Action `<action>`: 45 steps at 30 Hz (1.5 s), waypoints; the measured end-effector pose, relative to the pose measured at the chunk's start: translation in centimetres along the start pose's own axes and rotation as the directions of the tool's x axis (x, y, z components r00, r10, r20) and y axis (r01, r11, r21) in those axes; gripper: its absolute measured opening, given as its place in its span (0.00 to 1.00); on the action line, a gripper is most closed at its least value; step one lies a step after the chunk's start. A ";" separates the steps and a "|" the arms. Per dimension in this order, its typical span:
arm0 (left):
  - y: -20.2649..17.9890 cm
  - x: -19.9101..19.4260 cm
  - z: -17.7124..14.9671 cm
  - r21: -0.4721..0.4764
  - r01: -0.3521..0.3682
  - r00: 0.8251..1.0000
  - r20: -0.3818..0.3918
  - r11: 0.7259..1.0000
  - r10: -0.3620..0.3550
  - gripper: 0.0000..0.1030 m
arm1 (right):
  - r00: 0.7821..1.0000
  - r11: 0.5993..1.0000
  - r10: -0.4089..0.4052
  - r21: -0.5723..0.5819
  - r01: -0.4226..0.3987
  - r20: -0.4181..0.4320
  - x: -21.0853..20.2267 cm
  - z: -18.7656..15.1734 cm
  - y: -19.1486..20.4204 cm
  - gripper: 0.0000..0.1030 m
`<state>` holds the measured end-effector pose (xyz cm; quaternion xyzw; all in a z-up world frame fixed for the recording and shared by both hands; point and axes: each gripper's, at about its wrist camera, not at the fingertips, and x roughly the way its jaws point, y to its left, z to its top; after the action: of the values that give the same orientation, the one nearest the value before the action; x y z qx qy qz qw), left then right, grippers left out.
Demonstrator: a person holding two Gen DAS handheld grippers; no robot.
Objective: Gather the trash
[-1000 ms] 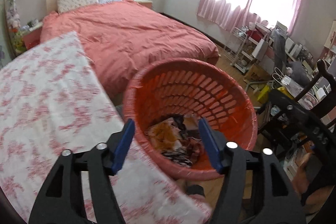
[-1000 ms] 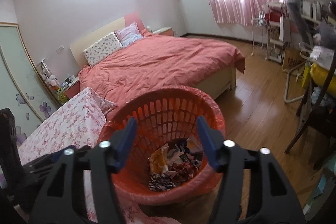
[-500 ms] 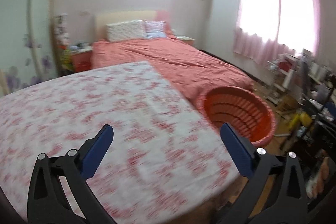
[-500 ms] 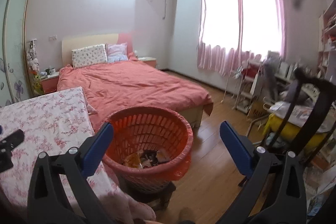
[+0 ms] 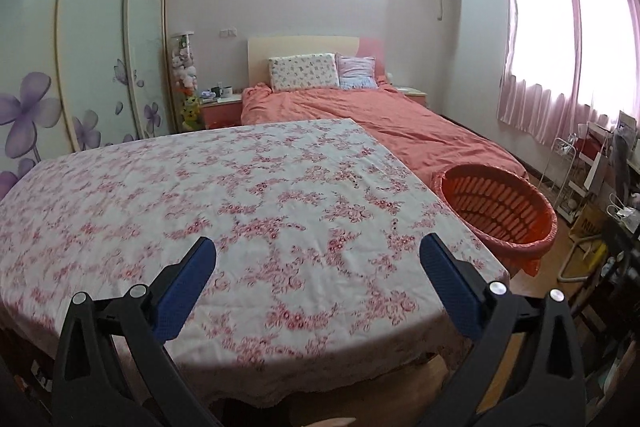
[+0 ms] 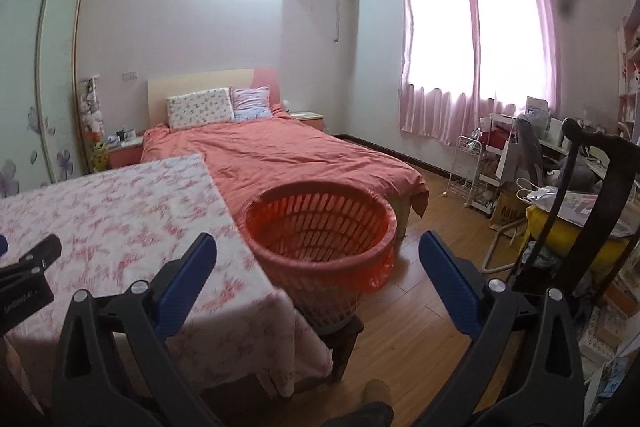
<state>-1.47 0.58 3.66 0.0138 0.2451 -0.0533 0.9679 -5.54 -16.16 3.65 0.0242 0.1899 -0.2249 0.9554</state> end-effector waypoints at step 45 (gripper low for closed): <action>1.0 -1.7 -3.1 -0.077 -0.050 0.998 -0.051 0.996 0.046 0.98 | 0.994 1.000 0.000 -0.030 -0.003 -0.113 0.5 -3.6 2.9 0.96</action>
<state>-4.28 1.89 1.75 -0.0169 0.2703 -0.0201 0.9624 -5.09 -13.28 0.00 0.0228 0.2470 -0.2197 0.9435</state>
